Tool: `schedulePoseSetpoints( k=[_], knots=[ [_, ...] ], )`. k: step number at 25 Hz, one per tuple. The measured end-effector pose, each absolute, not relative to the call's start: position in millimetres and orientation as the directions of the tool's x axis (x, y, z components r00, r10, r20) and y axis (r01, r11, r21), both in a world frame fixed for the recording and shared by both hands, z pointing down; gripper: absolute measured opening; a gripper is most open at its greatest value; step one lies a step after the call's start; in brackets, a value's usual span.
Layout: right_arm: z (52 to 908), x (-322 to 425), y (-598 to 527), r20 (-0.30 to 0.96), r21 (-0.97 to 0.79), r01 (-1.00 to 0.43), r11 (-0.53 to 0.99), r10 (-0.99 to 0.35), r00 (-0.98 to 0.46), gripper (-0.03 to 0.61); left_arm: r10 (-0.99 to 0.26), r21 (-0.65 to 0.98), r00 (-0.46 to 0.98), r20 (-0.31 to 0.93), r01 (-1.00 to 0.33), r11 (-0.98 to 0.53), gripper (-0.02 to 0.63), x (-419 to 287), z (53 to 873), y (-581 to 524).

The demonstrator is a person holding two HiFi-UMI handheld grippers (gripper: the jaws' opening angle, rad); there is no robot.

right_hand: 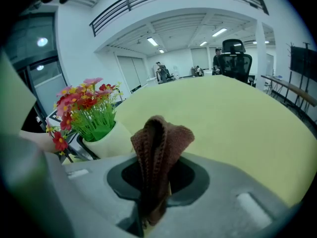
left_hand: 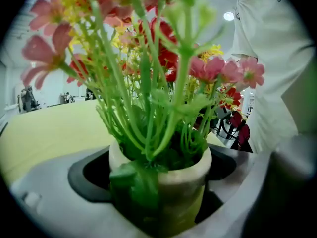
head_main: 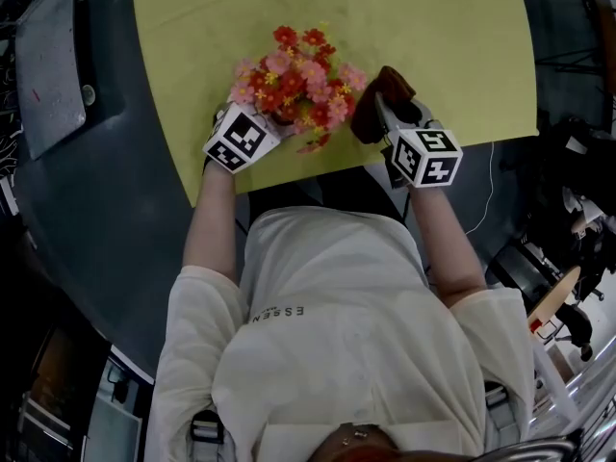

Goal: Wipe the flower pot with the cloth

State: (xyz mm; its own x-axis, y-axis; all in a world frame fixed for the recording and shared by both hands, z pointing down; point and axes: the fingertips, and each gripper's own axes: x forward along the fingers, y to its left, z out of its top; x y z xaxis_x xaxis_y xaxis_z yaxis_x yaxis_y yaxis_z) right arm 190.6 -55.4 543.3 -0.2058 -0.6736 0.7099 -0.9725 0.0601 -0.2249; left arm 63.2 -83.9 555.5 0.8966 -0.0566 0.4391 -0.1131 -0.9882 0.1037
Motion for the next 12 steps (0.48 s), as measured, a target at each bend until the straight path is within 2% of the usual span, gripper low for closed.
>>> schedulePoseSetpoints(
  k=[4, 12],
  knots=[
    [535.3, 185.5, -63.5, 0.704, -0.177, -0.975, 0.137, -0.675, -0.223, 0.057, -0.080, 0.127, 0.909, 0.408, -0.144, -0.981, 0.558, 58.1, 538.4, -85.3],
    [513.6, 173.5, -79.9, 0.660, -0.143, -0.961, 0.237, -0.700, -0.271, 0.057, -0.207, 0.116, 0.938, 0.278, -0.247, -0.962, 0.558, 59.4, 464.0, -101.9]
  ],
)
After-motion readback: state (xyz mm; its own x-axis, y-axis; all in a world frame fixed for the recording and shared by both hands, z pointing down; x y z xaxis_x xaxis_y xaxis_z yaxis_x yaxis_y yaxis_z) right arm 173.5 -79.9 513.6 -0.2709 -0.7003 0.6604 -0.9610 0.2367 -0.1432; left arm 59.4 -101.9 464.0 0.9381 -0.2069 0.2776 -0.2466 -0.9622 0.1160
